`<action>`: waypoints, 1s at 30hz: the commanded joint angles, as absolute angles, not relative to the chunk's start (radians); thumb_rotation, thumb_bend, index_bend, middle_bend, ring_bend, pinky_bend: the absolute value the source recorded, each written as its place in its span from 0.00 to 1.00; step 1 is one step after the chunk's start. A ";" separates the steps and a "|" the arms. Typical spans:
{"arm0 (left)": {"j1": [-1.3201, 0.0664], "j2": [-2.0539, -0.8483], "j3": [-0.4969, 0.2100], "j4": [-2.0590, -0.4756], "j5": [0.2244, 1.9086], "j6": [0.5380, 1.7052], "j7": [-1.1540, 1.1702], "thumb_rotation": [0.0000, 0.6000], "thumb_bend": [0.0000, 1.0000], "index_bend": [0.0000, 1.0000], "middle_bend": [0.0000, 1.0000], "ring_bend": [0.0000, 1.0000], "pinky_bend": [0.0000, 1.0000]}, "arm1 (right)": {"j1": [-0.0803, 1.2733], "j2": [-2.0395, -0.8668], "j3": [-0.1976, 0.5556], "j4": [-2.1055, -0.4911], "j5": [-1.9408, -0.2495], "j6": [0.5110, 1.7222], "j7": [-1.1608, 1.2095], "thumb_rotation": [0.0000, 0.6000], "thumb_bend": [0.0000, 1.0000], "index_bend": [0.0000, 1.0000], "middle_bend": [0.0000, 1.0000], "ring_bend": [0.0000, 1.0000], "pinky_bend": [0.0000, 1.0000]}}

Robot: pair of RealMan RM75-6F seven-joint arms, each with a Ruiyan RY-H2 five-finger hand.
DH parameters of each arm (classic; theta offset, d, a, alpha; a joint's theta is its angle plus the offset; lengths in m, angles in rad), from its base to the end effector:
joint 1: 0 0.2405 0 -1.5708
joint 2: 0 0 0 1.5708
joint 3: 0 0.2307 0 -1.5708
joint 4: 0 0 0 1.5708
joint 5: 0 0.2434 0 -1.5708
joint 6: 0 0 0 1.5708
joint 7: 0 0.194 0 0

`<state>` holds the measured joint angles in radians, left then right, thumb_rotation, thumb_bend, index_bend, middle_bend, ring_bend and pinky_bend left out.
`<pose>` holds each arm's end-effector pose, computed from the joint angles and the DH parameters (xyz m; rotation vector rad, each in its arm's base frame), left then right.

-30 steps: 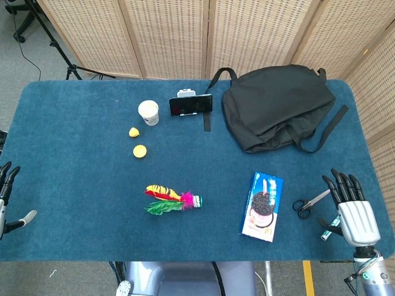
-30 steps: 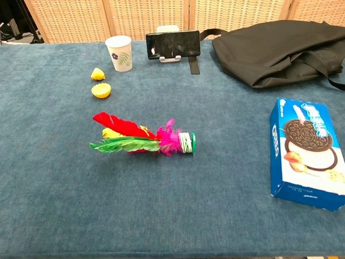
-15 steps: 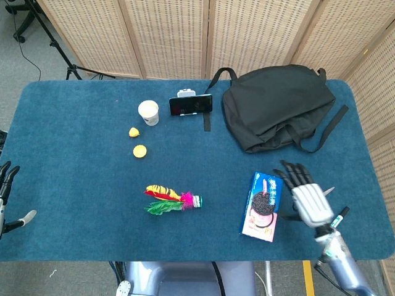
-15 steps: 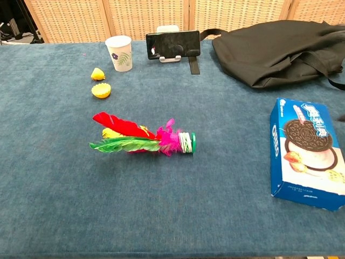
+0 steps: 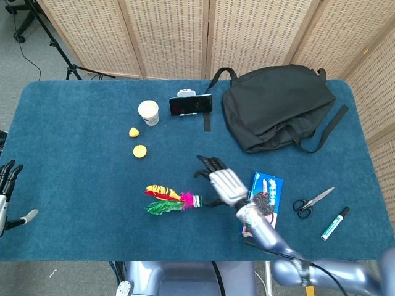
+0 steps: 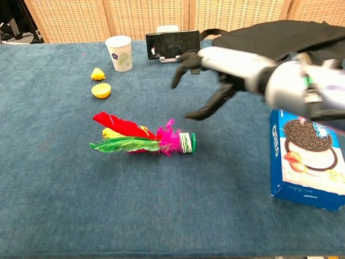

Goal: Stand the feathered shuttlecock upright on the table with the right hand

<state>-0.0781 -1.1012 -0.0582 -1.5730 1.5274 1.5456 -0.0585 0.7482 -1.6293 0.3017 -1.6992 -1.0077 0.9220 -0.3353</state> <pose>-0.3026 0.2322 0.1375 -1.3621 -0.8445 -0.9632 -0.0221 -0.3401 -0.0873 1.8664 -1.2839 1.1736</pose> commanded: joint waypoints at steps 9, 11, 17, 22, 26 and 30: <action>-0.088 -1.091 -0.065 -1.574 1.505 1.518 -0.074 1.00 0.00 0.00 0.00 0.00 0.01 | 0.936 -1.827 0.369 -1.590 -0.736 0.935 -0.517 1.00 0.36 0.32 0.00 0.00 0.00; -0.089 -1.091 -0.067 -1.574 1.501 1.518 -0.077 1.00 0.00 0.00 0.00 0.00 0.01 | 0.954 -1.844 0.375 -1.572 -0.715 0.942 -0.524 1.00 0.37 0.33 0.00 0.00 0.00; -0.087 -1.090 -0.066 -1.575 1.505 1.524 -0.079 1.00 0.00 0.00 0.00 0.00 0.01 | 0.983 -1.873 0.390 -1.546 -0.661 0.950 -0.515 1.00 0.39 0.37 0.00 0.00 0.00; -0.086 -1.090 -0.067 -1.575 1.503 1.525 -0.078 1.00 0.00 0.00 0.00 0.00 0.01 | 1.007 -1.895 0.393 -1.517 -0.621 0.954 -0.516 1.00 0.41 0.41 0.00 0.00 0.00; -0.087 -1.089 -0.068 -1.575 1.501 1.523 -0.081 1.00 0.00 0.00 0.00 0.00 0.01 | 1.014 -1.903 0.394 -1.516 -0.603 0.950 -0.502 1.00 0.41 0.45 0.00 0.00 0.00; -0.088 -1.088 -0.069 -1.576 1.498 1.521 -0.083 1.00 0.00 0.00 0.00 0.00 0.01 | 1.023 -1.914 0.393 -1.502 -0.591 0.947 -0.491 1.00 0.43 0.50 0.00 0.00 0.00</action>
<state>-0.0877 -1.0884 -0.0688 -1.5755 1.4984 1.5207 -0.0832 1.0211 -1.9124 0.3930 -1.5037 -0.5931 0.9483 -0.4923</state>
